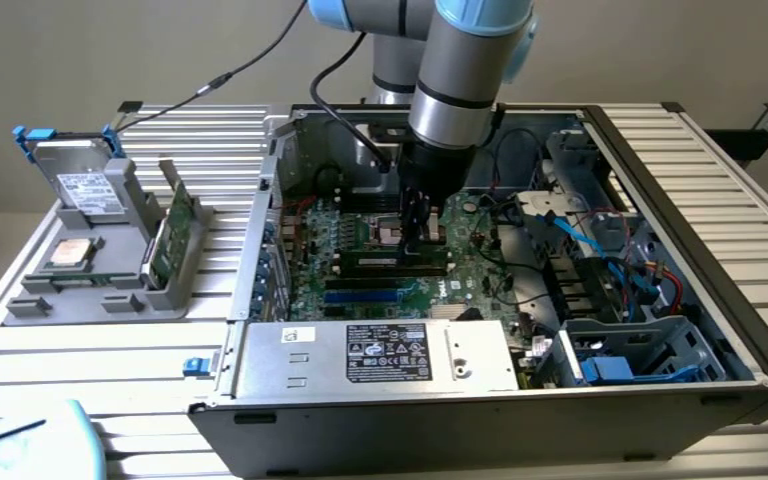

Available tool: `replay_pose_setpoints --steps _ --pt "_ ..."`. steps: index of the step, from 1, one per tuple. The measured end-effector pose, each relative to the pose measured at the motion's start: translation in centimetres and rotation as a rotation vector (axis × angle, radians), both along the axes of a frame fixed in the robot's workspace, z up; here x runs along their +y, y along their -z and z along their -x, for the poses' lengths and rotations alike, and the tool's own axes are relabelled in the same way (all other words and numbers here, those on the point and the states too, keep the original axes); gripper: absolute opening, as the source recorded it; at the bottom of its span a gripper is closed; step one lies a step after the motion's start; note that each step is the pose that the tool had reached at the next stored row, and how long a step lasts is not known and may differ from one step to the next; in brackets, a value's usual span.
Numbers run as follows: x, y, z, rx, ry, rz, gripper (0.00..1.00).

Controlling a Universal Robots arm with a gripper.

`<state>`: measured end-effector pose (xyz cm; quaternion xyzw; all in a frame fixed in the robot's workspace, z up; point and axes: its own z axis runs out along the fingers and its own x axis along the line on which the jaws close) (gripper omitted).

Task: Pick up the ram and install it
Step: 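Insert the ram into the slot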

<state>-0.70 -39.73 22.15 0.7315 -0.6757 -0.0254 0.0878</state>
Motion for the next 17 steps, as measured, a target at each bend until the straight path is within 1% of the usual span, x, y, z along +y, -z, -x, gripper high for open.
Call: replay_pose_setpoints --steps 8,13,14,15,17 --pt "0.06 -0.02 0.0 0.0001 0.0 0.0001 0.14" --pt "0.09 -0.55 0.06 -0.0006 0.0 0.0 0.14" --pt "0.09 -0.57 0.07 -0.0028 0.0 -0.0001 0.14" --pt "0.1 -0.57 0.08 -0.0068 0.001 -0.0001 0.14" --pt "0.14 -0.58 0.08 -0.0173 0.004 0.0004 0.14"
